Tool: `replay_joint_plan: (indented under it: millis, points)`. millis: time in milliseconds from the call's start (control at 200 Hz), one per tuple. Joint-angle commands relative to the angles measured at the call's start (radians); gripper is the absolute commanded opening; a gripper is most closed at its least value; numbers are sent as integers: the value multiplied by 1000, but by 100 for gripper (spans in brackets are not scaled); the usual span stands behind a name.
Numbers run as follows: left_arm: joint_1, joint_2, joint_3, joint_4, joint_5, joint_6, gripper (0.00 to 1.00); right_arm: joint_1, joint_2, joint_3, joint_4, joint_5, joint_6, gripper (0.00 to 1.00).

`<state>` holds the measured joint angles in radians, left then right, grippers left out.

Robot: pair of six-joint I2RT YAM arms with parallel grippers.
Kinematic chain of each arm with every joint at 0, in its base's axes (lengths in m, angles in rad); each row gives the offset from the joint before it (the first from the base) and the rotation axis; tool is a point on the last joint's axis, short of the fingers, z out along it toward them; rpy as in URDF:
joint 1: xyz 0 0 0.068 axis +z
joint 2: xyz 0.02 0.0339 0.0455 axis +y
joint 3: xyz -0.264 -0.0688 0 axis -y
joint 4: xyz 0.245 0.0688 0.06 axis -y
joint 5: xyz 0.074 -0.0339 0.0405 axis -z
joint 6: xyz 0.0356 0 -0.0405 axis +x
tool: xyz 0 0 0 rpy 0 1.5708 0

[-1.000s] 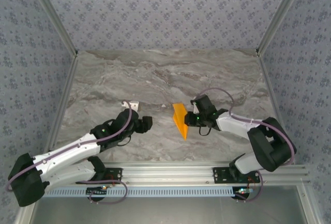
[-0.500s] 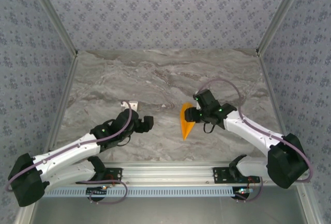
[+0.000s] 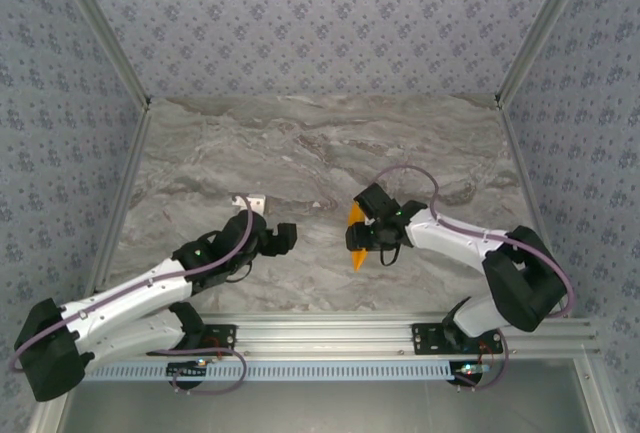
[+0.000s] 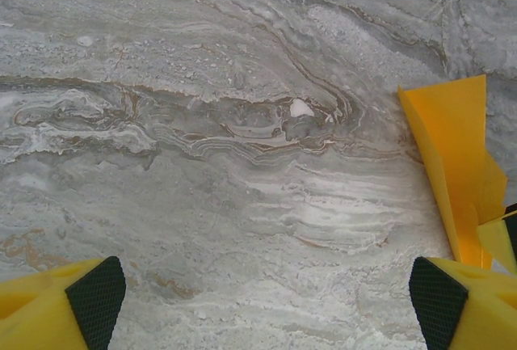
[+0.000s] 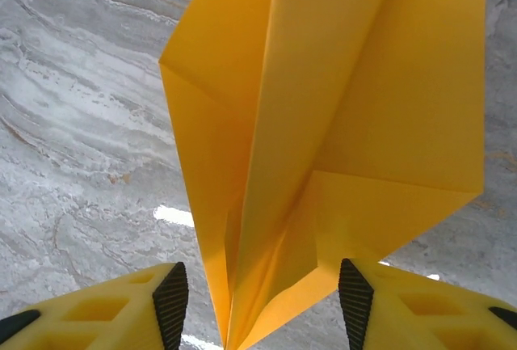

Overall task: Fold a paper plane with a square sheet of paper (fold left side to right side)
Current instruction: Pick up the paper plane at the center of the table.

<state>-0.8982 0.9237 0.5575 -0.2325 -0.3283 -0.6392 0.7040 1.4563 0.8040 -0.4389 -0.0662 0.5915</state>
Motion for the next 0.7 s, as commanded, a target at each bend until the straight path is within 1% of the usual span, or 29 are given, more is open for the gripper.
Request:
replay_joint_plan:
  millis: [0, 240, 330, 390, 460, 515, 595, 620, 650, 695]
  points:
    - [6, -20, 10, 9, -20, -3, 94, 9, 32, 35, -3, 11, 20, 53]
    - [6, -30, 10, -3, -22, -5, 94, 10, 91, 60, -18, 47, 16, 40]
    - [7, -38, 10, -7, -25, -6, 94, 11, 112, 61, 0, 45, 16, 36]
    - [7, -42, 10, -10, -28, -5, 94, 12, 132, 60, 15, 37, 16, 35]
    - [7, -45, 9, -15, -29, -4, 94, 9, 159, 69, 26, 30, 11, 30]
    - [7, -50, 10, -23, -29, -4, 94, 7, 177, 84, 25, 31, 1, 24]
    - [7, -60, 11, -31, -27, 2, 95, -13, 192, 128, -1, 29, -25, 10]
    - [7, -63, 13, -39, -26, 3, 98, -23, 193, 147, -14, 28, -39, 6]
    - [7, -67, 16, -43, -24, 7, 98, -37, 196, 168, -33, 29, -58, 4]
    - [7, -72, 18, -43, -2, 27, 98, -63, 203, 212, -61, 27, -88, 3]
